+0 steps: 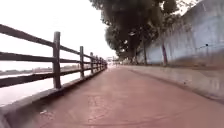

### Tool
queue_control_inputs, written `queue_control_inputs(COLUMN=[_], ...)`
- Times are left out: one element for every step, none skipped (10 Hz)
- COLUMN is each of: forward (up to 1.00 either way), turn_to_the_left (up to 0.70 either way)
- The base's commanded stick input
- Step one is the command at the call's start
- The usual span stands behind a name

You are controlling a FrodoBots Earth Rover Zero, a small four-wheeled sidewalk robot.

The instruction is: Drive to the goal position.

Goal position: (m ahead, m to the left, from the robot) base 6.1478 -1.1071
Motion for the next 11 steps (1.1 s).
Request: queue_control_inputs(forward=[1.00,1.00,1.00,1.00,1.00,1.00,1.00,1.00,1.00,1.00,1.00], turn_to_the_left=[0.00,0.00,0.00,0.00,0.00,0.00,0.00,0.00,0.00,0.00,0.00])
